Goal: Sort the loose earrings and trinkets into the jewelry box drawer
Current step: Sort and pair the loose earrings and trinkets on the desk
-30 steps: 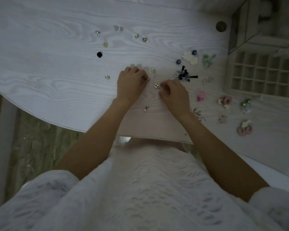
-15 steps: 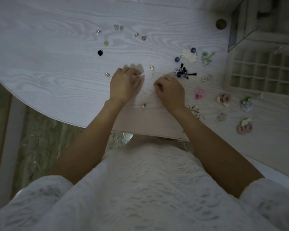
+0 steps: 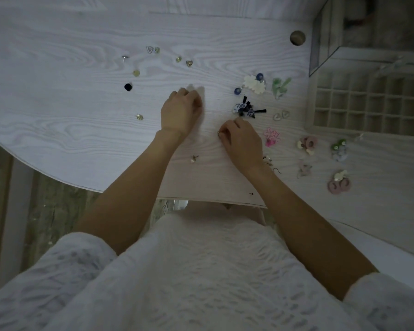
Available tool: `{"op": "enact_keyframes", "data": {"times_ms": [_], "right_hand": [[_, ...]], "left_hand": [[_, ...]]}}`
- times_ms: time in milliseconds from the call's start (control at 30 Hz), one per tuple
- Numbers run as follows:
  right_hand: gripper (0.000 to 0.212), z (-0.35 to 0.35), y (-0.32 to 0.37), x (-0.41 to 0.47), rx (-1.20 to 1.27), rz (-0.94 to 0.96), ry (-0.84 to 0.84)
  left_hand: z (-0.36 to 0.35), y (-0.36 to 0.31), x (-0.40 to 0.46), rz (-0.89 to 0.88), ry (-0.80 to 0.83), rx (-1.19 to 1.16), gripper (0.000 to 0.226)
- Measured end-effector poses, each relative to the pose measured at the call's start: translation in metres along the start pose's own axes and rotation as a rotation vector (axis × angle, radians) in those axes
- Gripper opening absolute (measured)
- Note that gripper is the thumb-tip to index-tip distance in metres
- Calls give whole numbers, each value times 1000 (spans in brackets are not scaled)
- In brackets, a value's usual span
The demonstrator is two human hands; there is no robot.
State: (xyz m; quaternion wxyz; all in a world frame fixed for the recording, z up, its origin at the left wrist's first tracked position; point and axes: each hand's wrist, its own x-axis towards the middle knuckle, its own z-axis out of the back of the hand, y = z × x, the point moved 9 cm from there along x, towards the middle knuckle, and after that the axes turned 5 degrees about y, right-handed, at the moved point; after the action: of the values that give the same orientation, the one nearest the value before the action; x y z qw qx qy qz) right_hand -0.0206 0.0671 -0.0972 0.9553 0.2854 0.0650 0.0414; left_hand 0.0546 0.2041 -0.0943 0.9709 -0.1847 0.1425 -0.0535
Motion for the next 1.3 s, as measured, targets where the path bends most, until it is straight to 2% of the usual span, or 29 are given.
{"op": "enact_keyframes", "data": {"times_ms": [233,333,500,567,633,700,833,967,1133,1300], "right_hand": [[10,-9,10,5,34,23,37],[9,-14,19,9,33,44,52],[8,-25,36,11,50,84,72],[8,-27,39,9,52,93,74],[8,-25,38,6,32,105,74],[9,-22,36,1,14,115,77],[8,-18,29,-8,22,101,83],[7,-23,30,-16,21,120,101],[5,-29,40,-12,17,162,113],[6,-33,51,8,5,140,138]], "left_hand": [[13,41,-20,33,-53,-100,17],[19,51,-37,-14,-60,-145,22],[32,55,-92,-58,-219,-209,18],[17,40,-111,-61,-180,-228,22],[-9,25,-120,-31,-90,-233,33],[-28,19,-124,24,-59,-238,34],[-32,21,-126,95,-115,-305,14],[-30,37,-133,169,-160,-419,21],[-23,61,-139,285,-216,-400,18],[-20,76,-142,330,-252,-422,17]]}}
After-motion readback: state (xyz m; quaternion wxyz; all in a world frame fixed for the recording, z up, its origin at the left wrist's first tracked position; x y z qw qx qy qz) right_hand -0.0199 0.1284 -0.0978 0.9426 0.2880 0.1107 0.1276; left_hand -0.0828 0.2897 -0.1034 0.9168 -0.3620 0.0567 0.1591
